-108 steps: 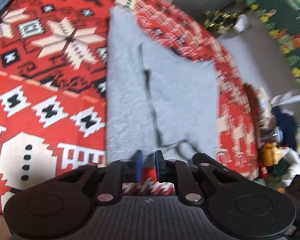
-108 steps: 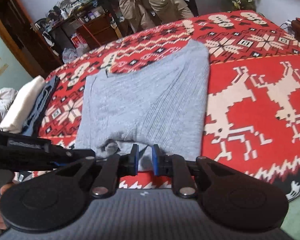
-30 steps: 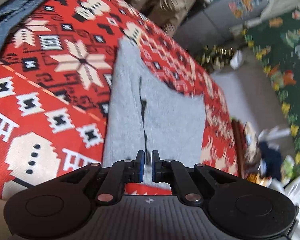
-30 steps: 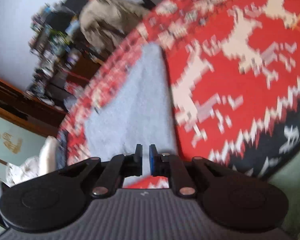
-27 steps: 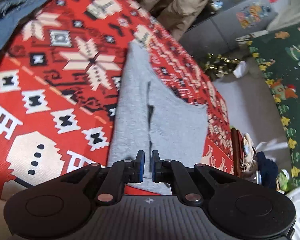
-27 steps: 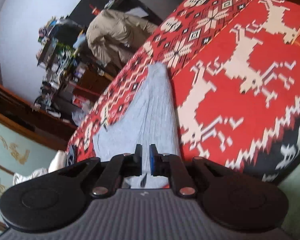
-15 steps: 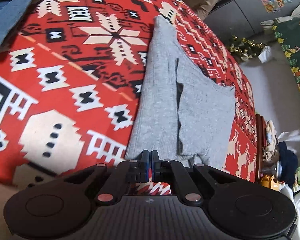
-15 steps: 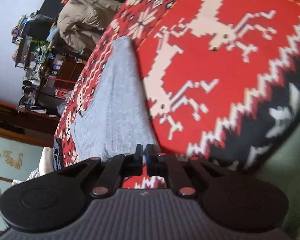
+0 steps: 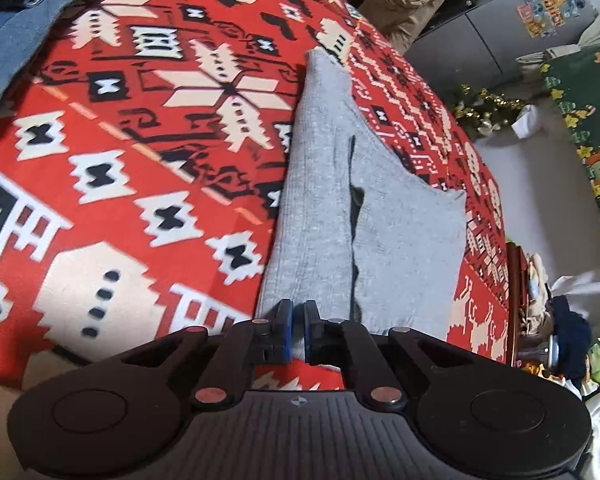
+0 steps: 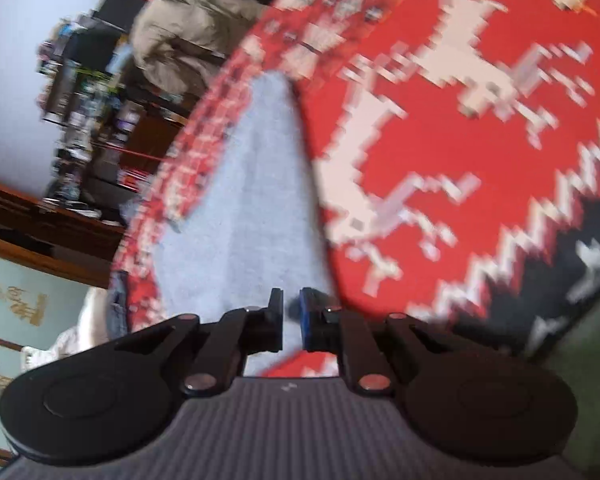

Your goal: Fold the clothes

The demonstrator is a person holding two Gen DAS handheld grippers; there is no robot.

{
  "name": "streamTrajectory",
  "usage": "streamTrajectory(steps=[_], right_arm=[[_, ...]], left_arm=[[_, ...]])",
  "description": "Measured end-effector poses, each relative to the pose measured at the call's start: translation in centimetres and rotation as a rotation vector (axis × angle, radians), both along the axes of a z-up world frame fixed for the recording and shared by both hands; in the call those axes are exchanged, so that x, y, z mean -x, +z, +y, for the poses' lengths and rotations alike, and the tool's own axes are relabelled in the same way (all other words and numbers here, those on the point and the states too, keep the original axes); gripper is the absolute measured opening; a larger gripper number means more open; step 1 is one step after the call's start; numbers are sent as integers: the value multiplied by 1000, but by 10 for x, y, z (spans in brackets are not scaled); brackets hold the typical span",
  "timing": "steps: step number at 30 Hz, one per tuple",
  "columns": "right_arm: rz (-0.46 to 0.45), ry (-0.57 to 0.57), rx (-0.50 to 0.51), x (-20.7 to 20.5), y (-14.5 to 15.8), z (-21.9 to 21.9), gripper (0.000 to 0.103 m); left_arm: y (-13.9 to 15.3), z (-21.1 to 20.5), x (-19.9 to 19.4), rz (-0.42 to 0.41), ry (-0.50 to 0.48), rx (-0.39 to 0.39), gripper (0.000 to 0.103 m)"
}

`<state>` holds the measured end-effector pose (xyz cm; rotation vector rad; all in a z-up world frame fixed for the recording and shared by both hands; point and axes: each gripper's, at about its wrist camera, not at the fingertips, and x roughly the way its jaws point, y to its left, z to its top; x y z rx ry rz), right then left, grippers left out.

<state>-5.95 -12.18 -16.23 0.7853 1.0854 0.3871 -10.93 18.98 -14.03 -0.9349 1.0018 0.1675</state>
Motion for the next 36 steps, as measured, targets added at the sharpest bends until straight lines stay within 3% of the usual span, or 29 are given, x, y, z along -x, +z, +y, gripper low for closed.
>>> streamTrajectory(steps=[2,3,8,13,14,16,21,23,27,30,34,36], right_arm=[[16,-21,1,2,0,-3,1],[23,-32,0,3,0,-5,7],[-54,21,-36,1,11,8,10],[-41,70,-44,-12,1,32,10],[-19,63,-51,-15,-5,35,10],[26,38,-76,-16,-15,34,0],[85,-19,-94,-8,-26,23,0],[92,-33,-103,-3,-24,18,9],[25,-34,-126,0,-10,13,10],[-5,-35,-149,-7,-7,14,10],[20,-36,-120,-15,-18,21,9],[46,-46,-115,-15,-23,20,2]], left_arm=[[2,1,5,12,1,2,6],[4,1,6,-6,5,4,6],[8,2,5,-146,-22,94,7],[-15,-10,-17,-52,-77,135,7],[-18,-9,-18,-36,-70,138,6],[-19,-7,-15,-25,-55,149,5],[-15,-9,-8,11,-77,142,6],[-9,-8,-5,-31,-85,147,10],[2,2,5,-166,-45,175,14],[-8,3,-5,-97,-22,150,14],[-14,5,-8,-48,-13,135,9],[-14,4,-4,-34,-5,139,8]])
